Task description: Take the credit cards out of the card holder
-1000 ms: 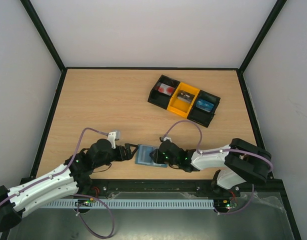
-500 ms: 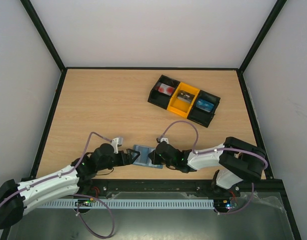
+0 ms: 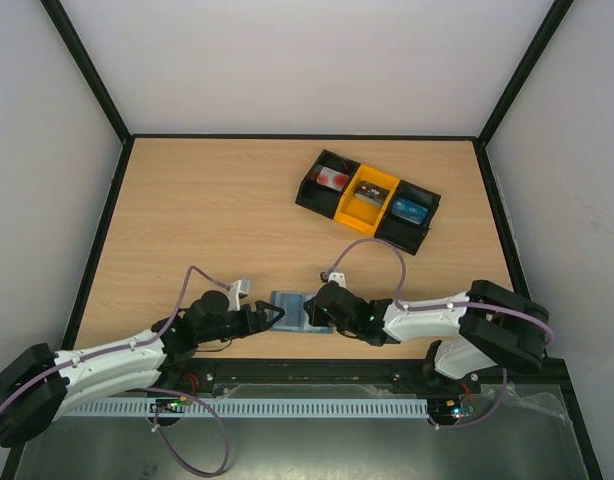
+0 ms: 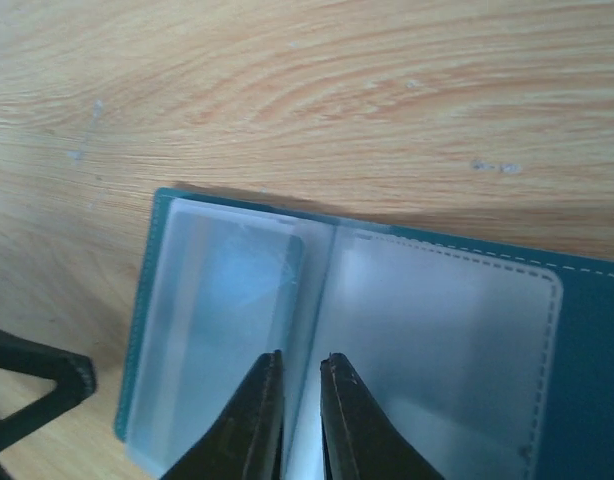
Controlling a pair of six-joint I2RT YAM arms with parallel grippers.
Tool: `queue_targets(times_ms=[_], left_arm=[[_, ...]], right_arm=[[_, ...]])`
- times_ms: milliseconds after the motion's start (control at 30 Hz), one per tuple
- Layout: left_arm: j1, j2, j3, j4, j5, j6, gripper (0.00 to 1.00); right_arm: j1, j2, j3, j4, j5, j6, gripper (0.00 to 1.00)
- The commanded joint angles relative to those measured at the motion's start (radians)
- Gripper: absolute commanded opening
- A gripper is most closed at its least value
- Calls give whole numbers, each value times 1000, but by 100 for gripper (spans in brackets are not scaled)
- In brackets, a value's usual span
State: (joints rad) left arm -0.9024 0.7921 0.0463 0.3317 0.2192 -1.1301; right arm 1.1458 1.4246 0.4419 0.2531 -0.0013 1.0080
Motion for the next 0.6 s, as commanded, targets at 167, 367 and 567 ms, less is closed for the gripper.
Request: queue_targets(times_ms=[167,367,567], left_arm=[[6,12,-13,87,15,-42,82],[6,8,-10,71,7,-43,82],[5,0,-8,54,1,-43,81]], right_arm=[[9,0,-21,110,-52,169,15],[20,72,16,89,-37,190,18],[23,100,-7,85,-20,187,9]])
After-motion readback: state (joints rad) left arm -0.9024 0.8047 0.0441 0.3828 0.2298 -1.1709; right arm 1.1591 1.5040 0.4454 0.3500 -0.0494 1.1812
